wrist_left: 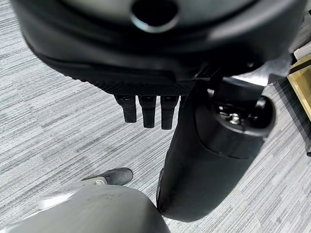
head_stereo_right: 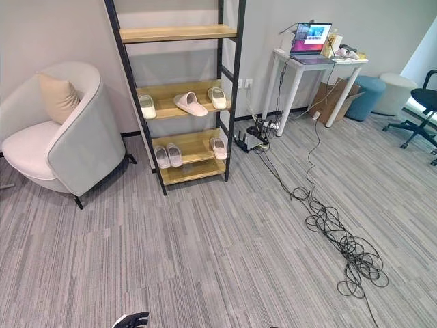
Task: Arrange the slippers neatly on the shoe rack.
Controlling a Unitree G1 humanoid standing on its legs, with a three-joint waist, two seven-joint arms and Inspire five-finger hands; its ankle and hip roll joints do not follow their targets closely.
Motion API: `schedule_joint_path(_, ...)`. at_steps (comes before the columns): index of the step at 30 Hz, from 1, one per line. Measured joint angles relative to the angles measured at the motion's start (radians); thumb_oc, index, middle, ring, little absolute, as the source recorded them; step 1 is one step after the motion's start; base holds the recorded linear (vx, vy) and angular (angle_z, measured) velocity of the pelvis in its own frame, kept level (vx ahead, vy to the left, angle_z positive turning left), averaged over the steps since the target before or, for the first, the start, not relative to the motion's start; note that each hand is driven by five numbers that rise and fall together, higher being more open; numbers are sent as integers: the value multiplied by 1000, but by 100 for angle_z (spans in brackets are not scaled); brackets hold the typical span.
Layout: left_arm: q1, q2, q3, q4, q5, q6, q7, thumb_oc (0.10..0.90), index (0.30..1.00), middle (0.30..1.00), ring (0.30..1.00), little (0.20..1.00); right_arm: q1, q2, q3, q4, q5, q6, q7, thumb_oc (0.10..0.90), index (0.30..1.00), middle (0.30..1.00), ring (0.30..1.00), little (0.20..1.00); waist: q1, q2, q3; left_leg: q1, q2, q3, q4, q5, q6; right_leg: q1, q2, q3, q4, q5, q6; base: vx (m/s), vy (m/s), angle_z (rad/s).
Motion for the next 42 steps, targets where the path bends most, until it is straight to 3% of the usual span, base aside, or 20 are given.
schedule_joint_path(13,-13,0,0,0,-5,0,5,800,900,900,900,900,-8,0,0,1,-11,1,0,800,900,900,900,900,-1,0,26,0,3,-1,5,3,0,2,3,-1,8,-4,-1,-1,-37,0)
schedule_joint_path(18,-30,1,2,0,-13,-1,19,800,900,900,900,900,-24,0,0,3,-10,1,0,800,900,900,900,900,0,-6,51,-21,6,-6,35,-15,-25,-9,8,-1,19,-14,-18,16,-79,3)
schedule_joint_path(23,-56,8,6,1,-15,-12,19,800,900,900,900,900,-38,1,0,4,-6,1,1,800,900,900,900,900,6,-20,84,-71,15,-1,142,-49,-53,-22,19,7,40,-29,-42,21,-48,-2)
schedule_joint_path(25,-85,13,15,4,-30,-24,23,800,900,900,900,900,-60,4,0,24,-5,1,1,800,900,900,900,900,8,-43,103,-159,-9,2,297,-41,-75,-28,-10,12,40,-28,-61,86,12,-1)
schedule_joint_path(27,-99,7,16,1,-48,-28,24,800,900,900,900,900,-71,-5,0,27,7,1,-1,800,900,900,900,900,3,-46,111,-220,7,9,390,-58,-86,-9,-17,8,18,-16,-80,162,25,2)
schedule_joint_path(31,-115,-3,12,3,-50,-29,20,800,900,900,900,900,-71,-12,-1,28,25,3,-4,800,900,900,900,900,3,-31,118,-263,64,34,240,-26,-108,8,-29,13,8,-32,-80,210,57,3)
schedule_joint_path(34,-120,-9,11,1,-51,-30,19,800,900,900,900,900,-79,-17,-1,28,25,3,-5,800,900,900,900,900,34,-17,120,-283,60,39,123,46,-133,29,-30,40,8,-57,-61,244,90,-25)
schedule_joint_path(37,-94,-20,28,0,-50,-44,19,800,900,900,900,900,-84,-21,1,21,24,-3,-3,800,900,900,900,900,64,16,102,-251,59,25,66,86,-125,73,-26,99,8,-95,-13,264,113,-73)
schedule_joint_path(38,-90,-21,29,6,-49,-42,17,800,900,900,900,900,-84,-18,3,21,24,-7,-3,800,900,900,900,900,54,23,96,-234,48,31,74,125,-59,96,-34,110,8,-118,4,256,117,-40)
schedule_joint_path(39,-87,-10,30,19,-49,-41,21,800,900,900,900,900,-71,-1,12,27,24,-6,1,800,900,900,900,900,56,-19,76,-212,15,62,74,95,-32,102,-74,120,19,-147,21,174,78,-36)
schedule_joint_path(40,-82,4,29,19,-49,-41,21,800,900,900,900,900,-75,6,20,19,23,-6,5,800,900,900,900,900,59,-44,65,-203,-8,77,75,76,-10,105,-96,118,39,-157,39,244,121,-32)
schedule_joint_path(42,-86,8,32,30,-48,-36,19,800,900,900,900,900,-67,17,19,21,23,-6,5,800,900,900,900,900,57,-62,60,-172,-40,84,73,55,25,97,-128,116,118,-184,75,175,121,-10)
